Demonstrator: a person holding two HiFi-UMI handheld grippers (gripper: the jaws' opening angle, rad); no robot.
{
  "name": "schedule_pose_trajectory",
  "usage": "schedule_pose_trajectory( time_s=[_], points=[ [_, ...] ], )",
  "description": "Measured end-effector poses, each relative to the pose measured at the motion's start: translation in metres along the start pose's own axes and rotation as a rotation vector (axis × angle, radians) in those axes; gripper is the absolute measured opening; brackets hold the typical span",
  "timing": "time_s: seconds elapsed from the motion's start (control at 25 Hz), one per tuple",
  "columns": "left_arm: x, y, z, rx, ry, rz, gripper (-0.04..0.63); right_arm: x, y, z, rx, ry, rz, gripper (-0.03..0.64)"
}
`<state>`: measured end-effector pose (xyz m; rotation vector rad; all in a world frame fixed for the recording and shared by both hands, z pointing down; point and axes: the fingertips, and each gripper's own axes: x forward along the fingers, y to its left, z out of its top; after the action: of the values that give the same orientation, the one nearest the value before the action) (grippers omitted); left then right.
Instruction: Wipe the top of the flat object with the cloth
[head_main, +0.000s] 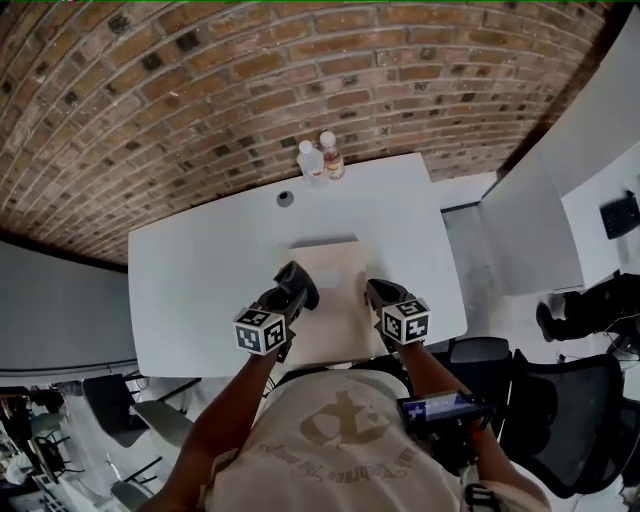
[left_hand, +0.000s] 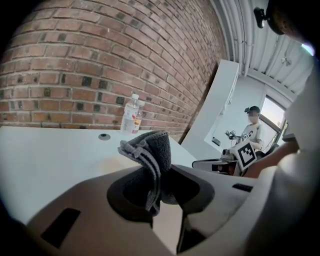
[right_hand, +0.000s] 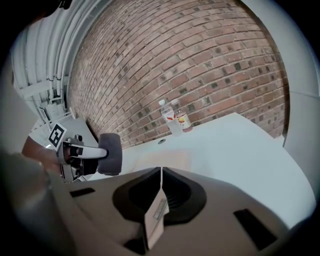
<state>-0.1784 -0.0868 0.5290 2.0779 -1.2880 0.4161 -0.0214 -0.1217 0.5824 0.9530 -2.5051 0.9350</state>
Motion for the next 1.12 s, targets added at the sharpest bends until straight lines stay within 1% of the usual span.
schedule_pose_trajectory(
  time_s=[0.12,0.2,0.36,0.52,0.56,0.6,0.64,0.76,0.96,1.12],
  points=[
    [0.011,0.000,0.011,-0.012,-0.008,0.040,0.106,0.004,-0.003,0.000,0.006,0.017,0.044,0.023],
    [0.024,-0.004,0.019,-0.013,-0.011,0.047,0.106,0.004,-0.014,0.004,0.003,0.023,0.051,0.023],
    [0.041,-0.002,0.032,0.012,0.003,0.038,0.106,0.008,-0.026,0.009,0.023,0.025,0.046,0.025],
    [0.059,-0.003,0.052,0.034,-0.003,0.008,0.106,0.012,-0.034,0.007,0.055,0.036,0.032,0.030],
    [0.063,-0.004,0.056,0.043,-0.002,-0.003,0.106,0.014,-0.032,0.003,0.072,0.045,0.035,0.050],
    [0.068,-0.003,0.060,0.051,0.002,-0.012,0.106,0.015,-0.029,-0.002,0.094,0.057,0.041,0.117],
    [0.074,-0.002,0.064,0.057,0.007,-0.018,0.106,0.017,-0.026,-0.008,0.113,0.072,0.047,0.148],
    [0.094,-0.001,0.076,0.063,0.025,-0.032,0.106,0.021,-0.021,-0.022,0.127,0.117,0.042,0.164],
    [0.131,-0.002,0.093,0.107,0.082,-0.062,0.106,0.027,-0.018,-0.043,0.150,0.175,0.021,0.186],
    [0.159,-0.001,0.096,0.102,0.127,-0.068,0.106,0.028,-0.014,-0.050,0.156,0.211,0.022,0.186]
  ],
)
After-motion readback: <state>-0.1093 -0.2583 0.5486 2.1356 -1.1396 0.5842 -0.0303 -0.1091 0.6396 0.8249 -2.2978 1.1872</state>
